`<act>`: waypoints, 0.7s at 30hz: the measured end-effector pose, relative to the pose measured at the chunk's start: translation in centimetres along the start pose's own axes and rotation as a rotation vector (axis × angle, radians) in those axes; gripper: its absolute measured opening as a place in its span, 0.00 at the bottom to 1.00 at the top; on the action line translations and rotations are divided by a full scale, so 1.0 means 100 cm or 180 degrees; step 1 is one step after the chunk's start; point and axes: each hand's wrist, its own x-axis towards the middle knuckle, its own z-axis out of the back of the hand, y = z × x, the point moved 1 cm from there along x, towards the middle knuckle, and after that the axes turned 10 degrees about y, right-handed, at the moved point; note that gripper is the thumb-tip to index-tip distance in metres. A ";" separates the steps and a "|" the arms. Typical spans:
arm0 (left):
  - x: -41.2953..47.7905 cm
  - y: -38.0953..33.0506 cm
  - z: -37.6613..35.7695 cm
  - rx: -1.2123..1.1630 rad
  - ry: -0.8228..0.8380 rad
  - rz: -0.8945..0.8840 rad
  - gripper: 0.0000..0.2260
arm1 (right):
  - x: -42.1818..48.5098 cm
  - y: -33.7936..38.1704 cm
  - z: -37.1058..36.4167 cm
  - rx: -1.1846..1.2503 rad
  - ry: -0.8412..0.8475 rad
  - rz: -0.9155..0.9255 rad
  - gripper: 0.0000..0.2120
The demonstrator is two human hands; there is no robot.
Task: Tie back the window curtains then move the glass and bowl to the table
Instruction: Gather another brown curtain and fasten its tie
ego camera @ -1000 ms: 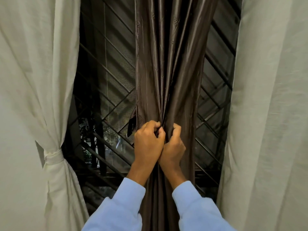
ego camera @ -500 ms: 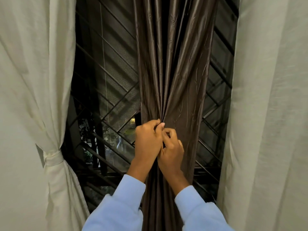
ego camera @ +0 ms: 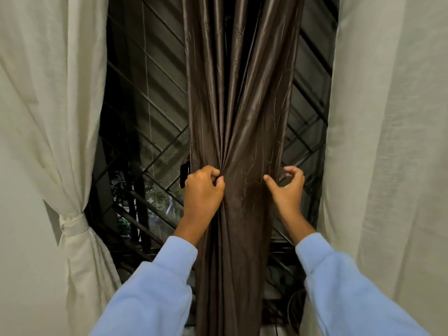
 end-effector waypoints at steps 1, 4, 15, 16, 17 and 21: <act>0.000 0.001 -0.001 -0.0012 0.0003 -0.0010 0.03 | 0.010 0.006 0.004 0.0357 0.0136 -0.0318 0.28; 0.000 0.002 -0.002 -0.0016 -0.0028 -0.0013 0.03 | 0.032 0.016 0.011 0.1163 0.0588 -0.0932 0.38; 0.004 -0.002 -0.015 0.0147 -0.0085 0.0160 0.03 | -0.012 0.032 0.013 0.0334 -0.0744 0.0171 0.12; 0.004 -0.004 -0.017 0.0199 -0.0087 0.0154 0.03 | -0.022 0.037 0.008 0.0254 -0.0780 0.0292 0.14; 0.004 -0.006 -0.018 0.0223 -0.0089 0.0147 0.04 | -0.030 0.042 0.002 0.0110 -0.0750 0.0400 0.15; 0.004 -0.008 -0.023 0.0182 -0.0040 0.0122 0.06 | -0.052 0.054 -0.020 -0.0494 -0.0402 0.0909 0.11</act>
